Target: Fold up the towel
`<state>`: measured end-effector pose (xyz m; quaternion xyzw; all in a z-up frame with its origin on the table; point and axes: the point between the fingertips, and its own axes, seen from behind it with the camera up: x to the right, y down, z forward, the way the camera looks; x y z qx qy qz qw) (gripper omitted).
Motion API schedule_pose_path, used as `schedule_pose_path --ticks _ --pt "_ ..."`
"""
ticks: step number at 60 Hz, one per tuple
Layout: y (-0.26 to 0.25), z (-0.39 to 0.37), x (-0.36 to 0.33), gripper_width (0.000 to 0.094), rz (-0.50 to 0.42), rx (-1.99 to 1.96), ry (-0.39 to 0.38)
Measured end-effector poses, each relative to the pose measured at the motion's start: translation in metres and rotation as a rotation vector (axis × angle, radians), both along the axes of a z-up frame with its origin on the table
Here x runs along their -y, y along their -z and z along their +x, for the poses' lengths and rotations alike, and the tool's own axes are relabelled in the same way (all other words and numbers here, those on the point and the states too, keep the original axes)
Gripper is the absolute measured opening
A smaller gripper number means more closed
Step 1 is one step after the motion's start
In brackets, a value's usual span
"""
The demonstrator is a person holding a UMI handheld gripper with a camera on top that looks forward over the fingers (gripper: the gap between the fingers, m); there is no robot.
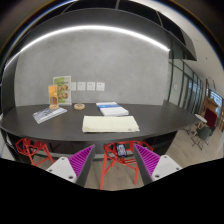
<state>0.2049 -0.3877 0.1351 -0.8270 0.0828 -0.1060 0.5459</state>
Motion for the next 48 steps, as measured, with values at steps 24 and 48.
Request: schedule_pose_path --ticks 24,48 --pt "0.030 -0.061 -0.101 0.0784 -0.038 -0.029 -0.157" --pt "0.112 -0.088 -0.310 0.0676 -0.102 0.020 -0.297"
